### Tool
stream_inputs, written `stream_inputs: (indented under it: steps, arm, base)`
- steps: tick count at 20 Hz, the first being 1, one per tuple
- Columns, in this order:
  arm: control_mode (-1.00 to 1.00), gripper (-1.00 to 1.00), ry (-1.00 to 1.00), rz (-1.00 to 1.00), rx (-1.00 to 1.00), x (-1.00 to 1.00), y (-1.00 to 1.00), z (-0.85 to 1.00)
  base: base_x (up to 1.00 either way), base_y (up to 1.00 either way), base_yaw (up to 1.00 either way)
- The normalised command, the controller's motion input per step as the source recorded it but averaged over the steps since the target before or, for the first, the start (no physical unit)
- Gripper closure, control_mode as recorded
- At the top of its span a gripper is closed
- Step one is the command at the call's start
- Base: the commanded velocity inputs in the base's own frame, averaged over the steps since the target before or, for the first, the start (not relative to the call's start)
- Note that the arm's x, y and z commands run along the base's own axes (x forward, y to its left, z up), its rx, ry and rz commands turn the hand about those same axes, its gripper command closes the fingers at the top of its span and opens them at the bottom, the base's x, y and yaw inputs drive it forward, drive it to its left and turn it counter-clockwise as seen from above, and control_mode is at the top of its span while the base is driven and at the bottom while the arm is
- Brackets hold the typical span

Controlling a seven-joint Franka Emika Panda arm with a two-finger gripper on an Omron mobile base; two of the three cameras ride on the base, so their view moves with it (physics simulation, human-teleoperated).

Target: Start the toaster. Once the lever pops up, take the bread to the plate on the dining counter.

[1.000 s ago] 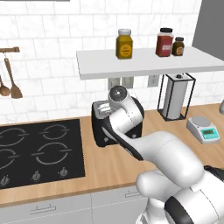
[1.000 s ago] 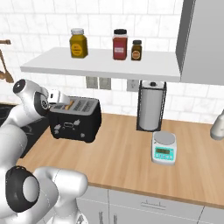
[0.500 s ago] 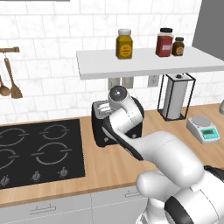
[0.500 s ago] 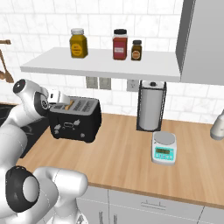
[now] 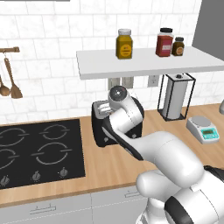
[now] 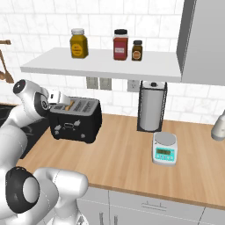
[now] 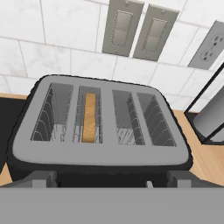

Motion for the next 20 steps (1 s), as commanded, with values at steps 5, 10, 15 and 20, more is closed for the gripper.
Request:
stream_inputs:
  steps: [5, 10, 15, 20]
  arm:
    - [-1.00, -1.00, 0.00, 0.00, 0.00, 0.00, 0.00, 0.00]
    - [-1.00, -1.00, 0.00, 0.00, 0.00, 0.00, 0.00, 0.00]
    - [-1.00, -1.00, 0.00, 0.00, 0.00, 0.00, 0.00, 0.00]
    - [-1.00, -1.00, 0.00, 0.00, 0.00, 0.00, 0.00, 0.00]
  base:
    - [0.00, 0.00, 0.00]
    - [0.00, 0.00, 0.00]
    - [0.00, 0.00, 0.00]
    - [0.00, 0.00, 0.00]
